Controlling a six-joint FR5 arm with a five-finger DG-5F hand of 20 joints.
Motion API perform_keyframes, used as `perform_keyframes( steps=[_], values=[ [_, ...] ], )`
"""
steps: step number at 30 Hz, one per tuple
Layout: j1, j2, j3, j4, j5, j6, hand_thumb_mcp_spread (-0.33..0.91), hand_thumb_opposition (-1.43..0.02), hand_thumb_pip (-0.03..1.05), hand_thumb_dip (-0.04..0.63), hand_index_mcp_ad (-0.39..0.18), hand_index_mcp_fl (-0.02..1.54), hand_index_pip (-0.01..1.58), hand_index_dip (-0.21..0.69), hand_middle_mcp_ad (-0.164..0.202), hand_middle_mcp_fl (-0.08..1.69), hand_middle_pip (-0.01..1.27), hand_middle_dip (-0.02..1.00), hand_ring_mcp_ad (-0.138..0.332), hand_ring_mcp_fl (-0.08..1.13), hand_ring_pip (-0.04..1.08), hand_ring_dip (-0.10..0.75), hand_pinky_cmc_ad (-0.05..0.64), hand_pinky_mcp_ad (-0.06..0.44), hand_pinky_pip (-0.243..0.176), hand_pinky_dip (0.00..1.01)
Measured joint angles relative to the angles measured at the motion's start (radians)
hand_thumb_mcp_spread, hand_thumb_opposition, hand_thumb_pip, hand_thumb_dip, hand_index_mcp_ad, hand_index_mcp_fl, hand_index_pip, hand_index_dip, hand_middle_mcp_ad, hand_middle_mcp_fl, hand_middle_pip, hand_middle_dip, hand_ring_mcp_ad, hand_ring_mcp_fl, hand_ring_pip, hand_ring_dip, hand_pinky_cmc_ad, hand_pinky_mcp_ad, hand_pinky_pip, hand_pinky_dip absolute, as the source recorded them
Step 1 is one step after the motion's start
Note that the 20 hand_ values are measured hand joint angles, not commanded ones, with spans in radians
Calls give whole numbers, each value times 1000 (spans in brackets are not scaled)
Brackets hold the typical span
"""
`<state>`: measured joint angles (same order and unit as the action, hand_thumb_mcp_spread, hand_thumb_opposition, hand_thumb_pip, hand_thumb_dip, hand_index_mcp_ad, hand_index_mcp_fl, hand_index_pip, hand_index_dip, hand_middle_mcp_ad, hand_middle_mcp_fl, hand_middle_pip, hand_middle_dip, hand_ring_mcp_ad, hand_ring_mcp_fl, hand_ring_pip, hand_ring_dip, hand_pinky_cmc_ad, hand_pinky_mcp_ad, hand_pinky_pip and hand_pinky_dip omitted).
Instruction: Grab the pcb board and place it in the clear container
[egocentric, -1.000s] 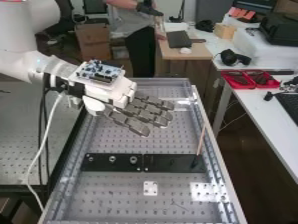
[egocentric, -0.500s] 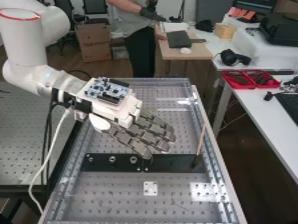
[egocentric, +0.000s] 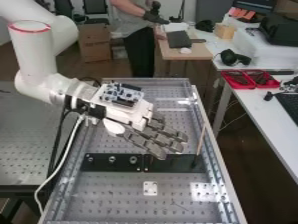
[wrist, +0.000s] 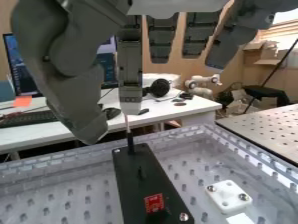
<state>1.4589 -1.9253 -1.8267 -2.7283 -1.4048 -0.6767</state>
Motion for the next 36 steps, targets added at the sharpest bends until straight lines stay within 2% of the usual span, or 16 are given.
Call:
perform_keyframes(
  steps=[12, 21, 31, 36],
  values=[
    [-17, -59, 36, -1, -61, -74, 384, -878, 721, 253, -42, 63, 1543, 14, 51, 7, 120, 77, 113, 0, 75, -16, 248, 117, -91, 435],
    [-33, -103, 64, -11, -76, -97, 391, -892, 731, 267, -45, 65, 1552, 63, 49, 7, 120, 94, 113, 0, 75, -16, 251, 117, -91, 417],
    [-52, -135, 80, 7, -107, -119, 391, -892, 731, 267, -45, 54, 1550, 68, 49, 7, 120, 94, 115, 0, 75, -17, 251, 117, -87, 405],
    [-61, -144, 82, 10, -126, -140, 403, -892, 731, 267, -44, 105, 1552, 80, 49, 7, 120, 94, 115, 0, 75, -14, 251, 117, -91, 374]
  ],
)
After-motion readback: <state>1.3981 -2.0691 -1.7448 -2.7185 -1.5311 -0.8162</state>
